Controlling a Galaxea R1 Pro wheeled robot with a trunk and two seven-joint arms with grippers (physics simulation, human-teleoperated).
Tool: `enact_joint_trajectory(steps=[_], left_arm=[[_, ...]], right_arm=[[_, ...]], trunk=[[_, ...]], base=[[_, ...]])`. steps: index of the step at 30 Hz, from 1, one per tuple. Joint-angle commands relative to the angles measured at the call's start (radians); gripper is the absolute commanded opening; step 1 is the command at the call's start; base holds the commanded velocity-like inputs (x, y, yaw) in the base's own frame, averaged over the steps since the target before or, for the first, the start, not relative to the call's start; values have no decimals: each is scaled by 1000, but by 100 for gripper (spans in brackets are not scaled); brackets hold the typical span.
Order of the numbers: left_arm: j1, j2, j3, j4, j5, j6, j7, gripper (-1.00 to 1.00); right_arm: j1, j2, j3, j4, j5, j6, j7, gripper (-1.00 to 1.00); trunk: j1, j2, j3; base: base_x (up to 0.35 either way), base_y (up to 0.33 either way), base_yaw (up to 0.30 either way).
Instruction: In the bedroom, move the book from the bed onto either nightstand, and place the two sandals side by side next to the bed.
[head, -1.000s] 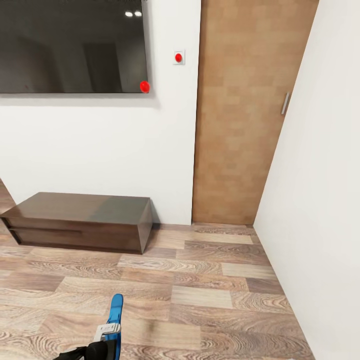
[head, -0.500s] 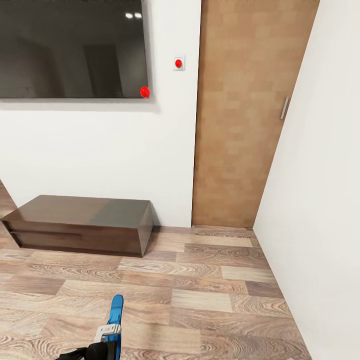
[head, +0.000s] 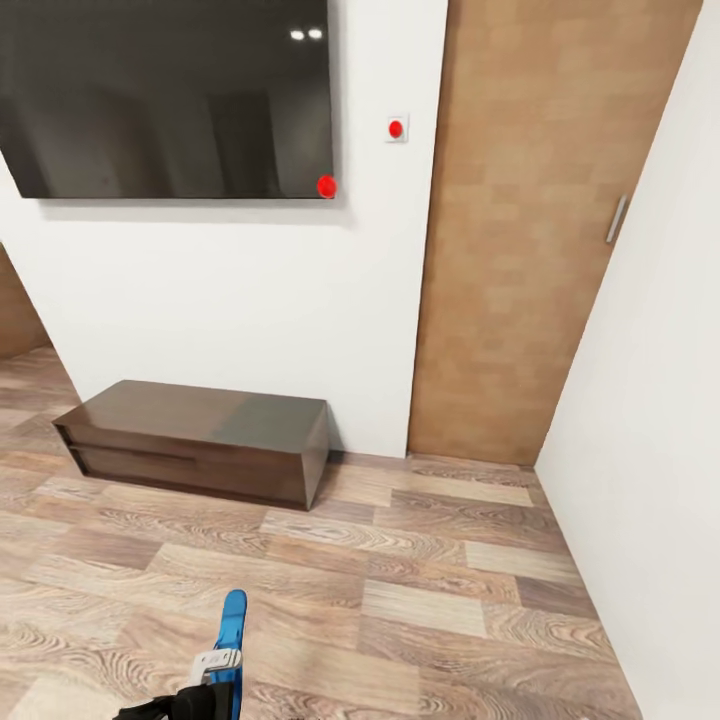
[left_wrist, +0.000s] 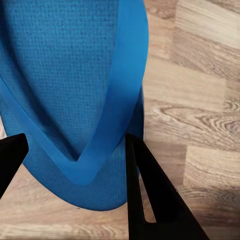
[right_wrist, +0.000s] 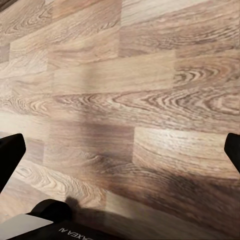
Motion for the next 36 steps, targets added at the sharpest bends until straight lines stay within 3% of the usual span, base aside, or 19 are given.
enact_joint_trajectory(steps=[1, 36], left_arm=[[-1, 0, -8, 1, 9, -1, -3, -100], [-1, 0, -10, 1, 9, -2, -3, -100]], right_arm=[[0, 0, 0, 1, -10, 11, 2, 100], [0, 4, 2, 21, -10, 13, 2, 100]], trunk=[[0, 0, -1], [0, 0, -1]], base=[[0, 0, 291], [0, 0, 294]])
